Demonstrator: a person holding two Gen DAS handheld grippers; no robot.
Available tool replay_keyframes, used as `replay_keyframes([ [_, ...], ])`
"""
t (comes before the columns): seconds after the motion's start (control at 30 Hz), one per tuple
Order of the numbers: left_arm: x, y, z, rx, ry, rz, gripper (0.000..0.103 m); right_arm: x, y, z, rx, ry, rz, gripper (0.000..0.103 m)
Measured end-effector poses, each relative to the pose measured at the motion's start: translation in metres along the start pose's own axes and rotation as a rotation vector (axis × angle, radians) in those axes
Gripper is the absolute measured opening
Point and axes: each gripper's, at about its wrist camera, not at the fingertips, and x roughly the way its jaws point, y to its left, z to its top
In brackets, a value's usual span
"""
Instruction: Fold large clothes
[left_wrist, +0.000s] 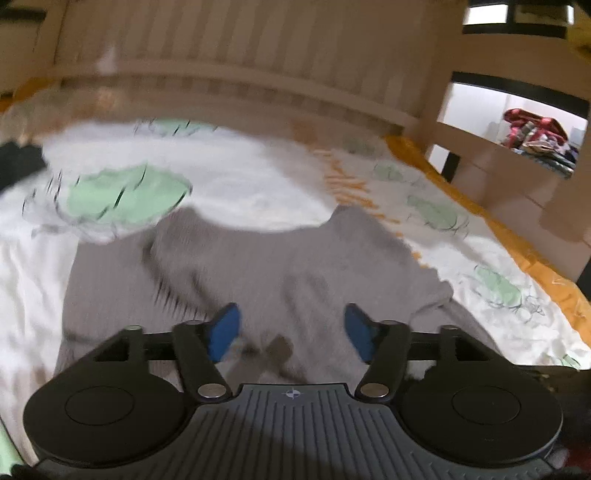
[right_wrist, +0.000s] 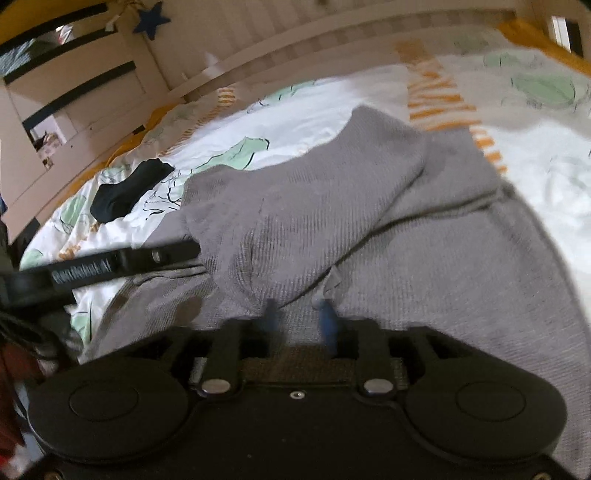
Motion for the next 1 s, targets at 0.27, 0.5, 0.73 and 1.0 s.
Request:
replay_keyframes([
  [0.27, 0.038, -0.017, 0.016, 0.037, 0.059, 0.024, 0.071, -0.005, 0.004, -0.002, -0.050, -0.036, -0.038, 0.056],
  [0.5, 0.072, -0.005, 0.013, -0.008, 0.125, 0.110, 0.071, -0.002, -0.009, -0.004, 0.010, -0.028, -0.021, 0.059],
  [0.73, 0.088, -0.021, -0.007, 0.129, 0.141, 0.197, 0.078, 0.004, -0.015, -0.006, 0.043, -0.015, -0.023, 0.060],
  [1.0, 0.087, -0.018, -0.007, 0.114, 0.134, 0.173, 0.088, 0.011, -0.019, -0.008, 0.060, 0.000, -0.014, 0.066],
])
